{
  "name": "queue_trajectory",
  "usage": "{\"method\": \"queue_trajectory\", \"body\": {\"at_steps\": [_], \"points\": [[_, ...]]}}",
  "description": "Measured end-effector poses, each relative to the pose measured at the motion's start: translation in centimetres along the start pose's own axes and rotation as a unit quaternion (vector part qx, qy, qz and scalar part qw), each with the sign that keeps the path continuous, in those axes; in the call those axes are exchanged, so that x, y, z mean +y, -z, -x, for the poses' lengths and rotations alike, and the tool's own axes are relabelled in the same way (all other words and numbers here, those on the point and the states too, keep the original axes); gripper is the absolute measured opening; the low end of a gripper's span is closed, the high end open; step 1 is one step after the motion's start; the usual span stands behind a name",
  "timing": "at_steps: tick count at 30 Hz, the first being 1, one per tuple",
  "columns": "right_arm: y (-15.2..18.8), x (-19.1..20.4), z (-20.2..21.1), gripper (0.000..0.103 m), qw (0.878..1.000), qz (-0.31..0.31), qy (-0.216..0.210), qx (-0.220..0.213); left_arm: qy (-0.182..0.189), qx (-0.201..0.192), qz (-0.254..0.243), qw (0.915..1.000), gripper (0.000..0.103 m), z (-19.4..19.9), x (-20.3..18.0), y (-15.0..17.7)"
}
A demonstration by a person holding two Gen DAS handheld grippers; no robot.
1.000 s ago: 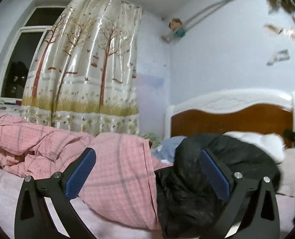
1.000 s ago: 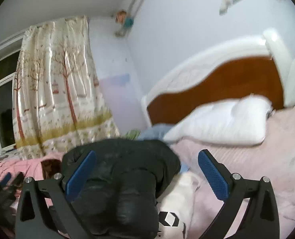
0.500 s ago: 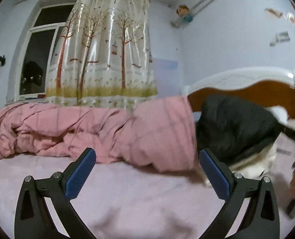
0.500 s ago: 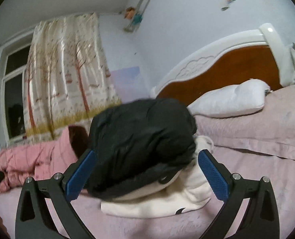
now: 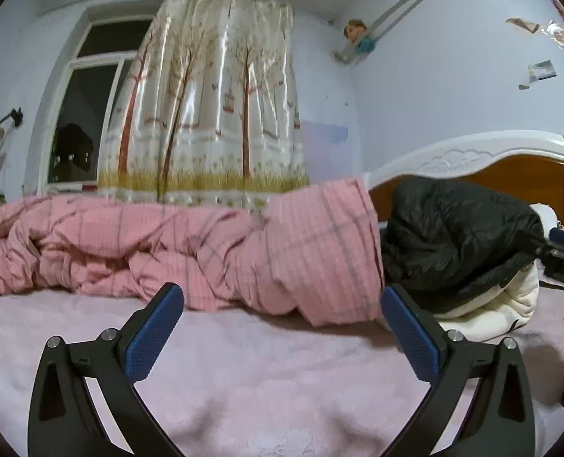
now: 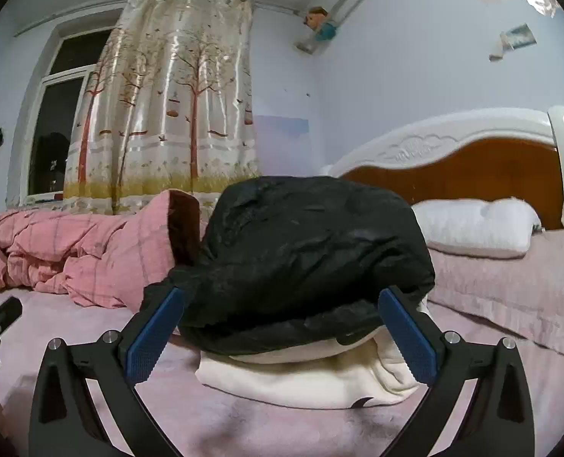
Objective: Fold large clothes
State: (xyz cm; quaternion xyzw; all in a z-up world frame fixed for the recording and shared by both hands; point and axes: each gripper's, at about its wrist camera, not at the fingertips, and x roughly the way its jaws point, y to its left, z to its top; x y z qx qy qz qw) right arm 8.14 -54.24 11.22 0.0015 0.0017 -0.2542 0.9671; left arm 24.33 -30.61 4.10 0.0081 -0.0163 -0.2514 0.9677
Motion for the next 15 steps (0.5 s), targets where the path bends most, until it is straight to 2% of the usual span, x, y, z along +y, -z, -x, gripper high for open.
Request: {"method": "queue_trajectory", "body": {"at_steps": [7,15], "points": [[0.2,0.8,0.0,0.103,1.0,0.016,-0.001,0.005,-0.001,-0.025,-0.035,0.9991,0.103,0.9,-1.4,-0.1],[0.3,0.7,0.1,0.103,1.0,0.003,0.0,0.012,0.0,-0.008,-0.033,0.9994,0.103,0.0,-1.2,-0.1]]}}
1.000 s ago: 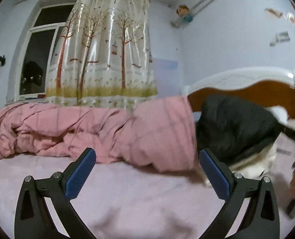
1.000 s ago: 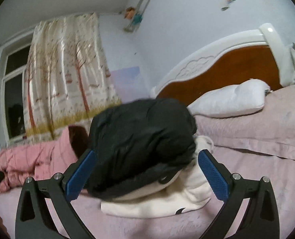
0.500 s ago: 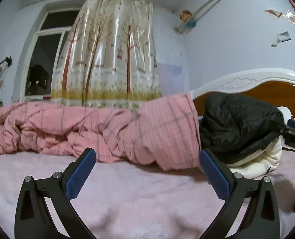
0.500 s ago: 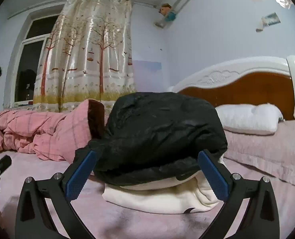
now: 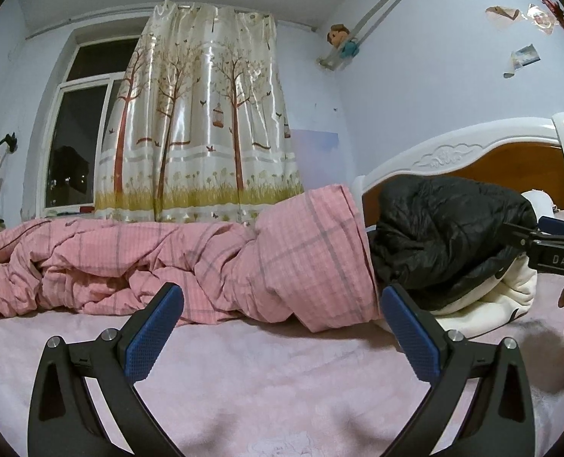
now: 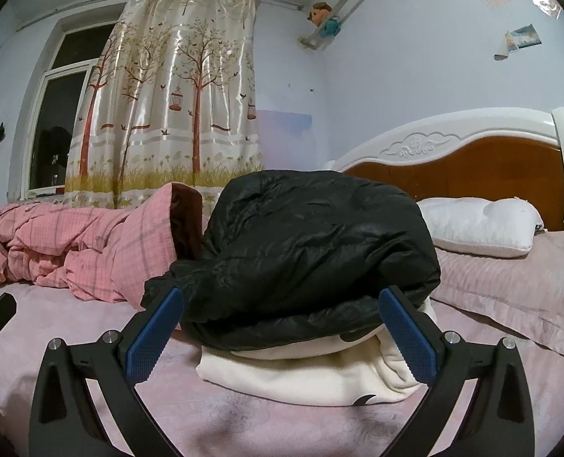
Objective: Fold large clothes
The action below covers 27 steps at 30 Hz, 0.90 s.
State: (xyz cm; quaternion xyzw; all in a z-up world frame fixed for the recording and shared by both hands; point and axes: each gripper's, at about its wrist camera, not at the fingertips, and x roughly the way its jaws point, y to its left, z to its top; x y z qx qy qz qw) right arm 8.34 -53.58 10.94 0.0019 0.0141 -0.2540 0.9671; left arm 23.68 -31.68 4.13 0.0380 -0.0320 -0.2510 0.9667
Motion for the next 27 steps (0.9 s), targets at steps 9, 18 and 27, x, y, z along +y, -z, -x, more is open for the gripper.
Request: {"method": "queue_trajectory", "body": {"at_steps": [9,18,27], "points": [[0.2,0.3,0.8,0.103,1.0,0.015,-0.007,-0.007,-0.009,0.036,0.037,0.9986,0.103,-1.4,1.6,0.3],[0.2,0.1,0.8,0.103,1.0,-0.003,-0.005,0.006,-0.007,0.057,0.054,0.9969,0.103,-2.2,2.2,0.7],[0.0,0.1,1.0,0.103,1.0,-0.003,-0.006,0.006,-0.01,0.067,0.046,0.9966,0.103,-2.4,2.2,0.8]]}}
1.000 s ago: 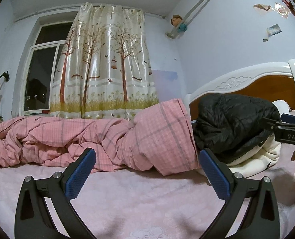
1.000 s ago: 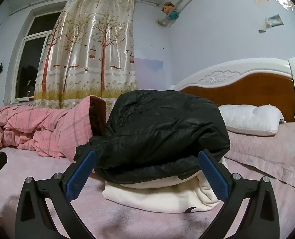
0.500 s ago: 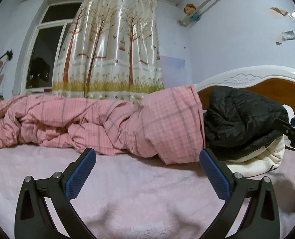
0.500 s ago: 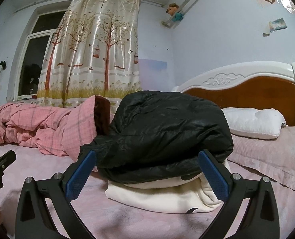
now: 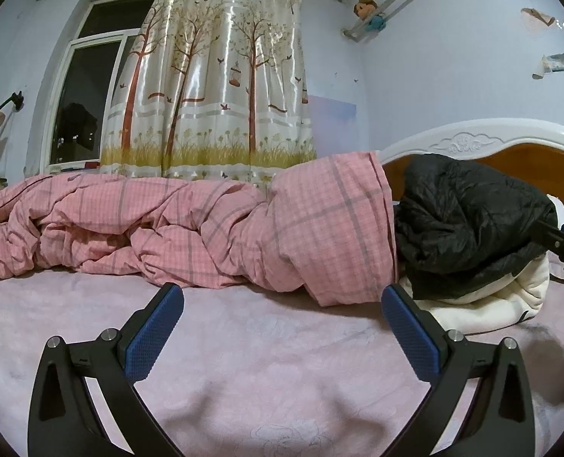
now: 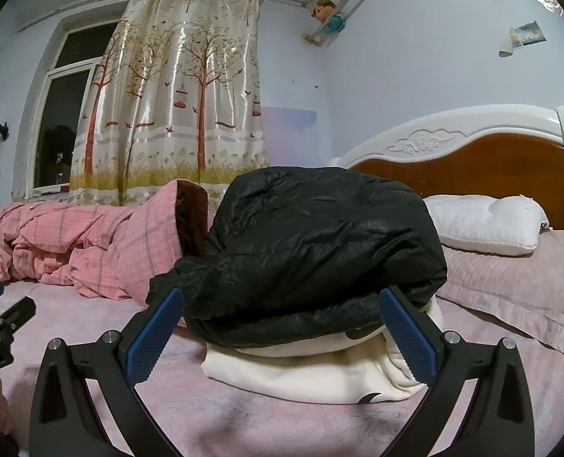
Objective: Fold large clothes
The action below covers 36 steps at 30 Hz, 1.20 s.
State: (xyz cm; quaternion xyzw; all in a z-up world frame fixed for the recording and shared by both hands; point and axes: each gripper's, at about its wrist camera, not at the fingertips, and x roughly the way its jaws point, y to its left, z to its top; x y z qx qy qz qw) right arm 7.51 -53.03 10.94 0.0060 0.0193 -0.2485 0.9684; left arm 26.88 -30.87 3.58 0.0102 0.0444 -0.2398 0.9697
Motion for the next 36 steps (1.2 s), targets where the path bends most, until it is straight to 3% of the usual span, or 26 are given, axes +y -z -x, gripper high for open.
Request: {"method": "queue_trajectory", "body": {"at_steps": [36], "points": [[0.2,-0.2,-1.0,0.103,1.0,0.008,-0.002,0.005,0.004,-0.005,-0.019,0.9998,0.103,0.8,0.1,0.0]]}}
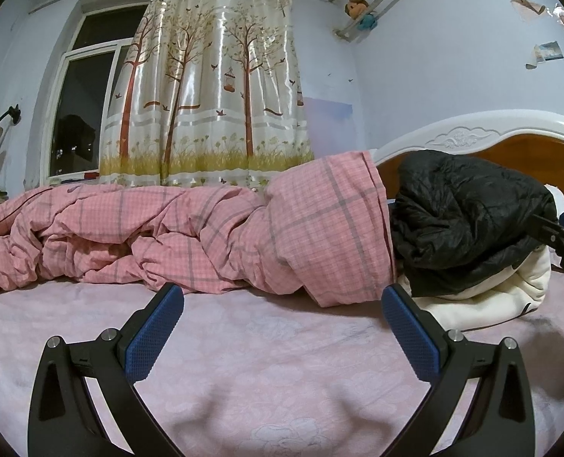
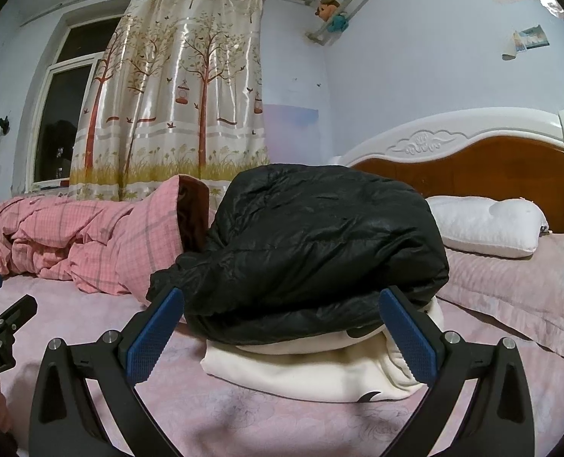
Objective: Fold large clothes
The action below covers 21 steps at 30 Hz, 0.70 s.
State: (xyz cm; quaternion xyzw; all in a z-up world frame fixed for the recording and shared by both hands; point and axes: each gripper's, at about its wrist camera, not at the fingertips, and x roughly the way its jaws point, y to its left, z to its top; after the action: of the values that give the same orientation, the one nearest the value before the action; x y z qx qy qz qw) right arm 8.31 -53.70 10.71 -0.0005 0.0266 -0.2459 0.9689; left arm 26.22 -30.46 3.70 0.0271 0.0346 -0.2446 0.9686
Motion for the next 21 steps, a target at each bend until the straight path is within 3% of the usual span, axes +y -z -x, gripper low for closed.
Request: {"method": "queue_trajectory", "body": {"at_steps": [21], "points": [[0.08,0.31,-0.48,0.103,1.0,0.007,0.0,0.004,0.008,0.002,-0.01,0.9999,0.103,0.18,-0.04,0.15]]}}
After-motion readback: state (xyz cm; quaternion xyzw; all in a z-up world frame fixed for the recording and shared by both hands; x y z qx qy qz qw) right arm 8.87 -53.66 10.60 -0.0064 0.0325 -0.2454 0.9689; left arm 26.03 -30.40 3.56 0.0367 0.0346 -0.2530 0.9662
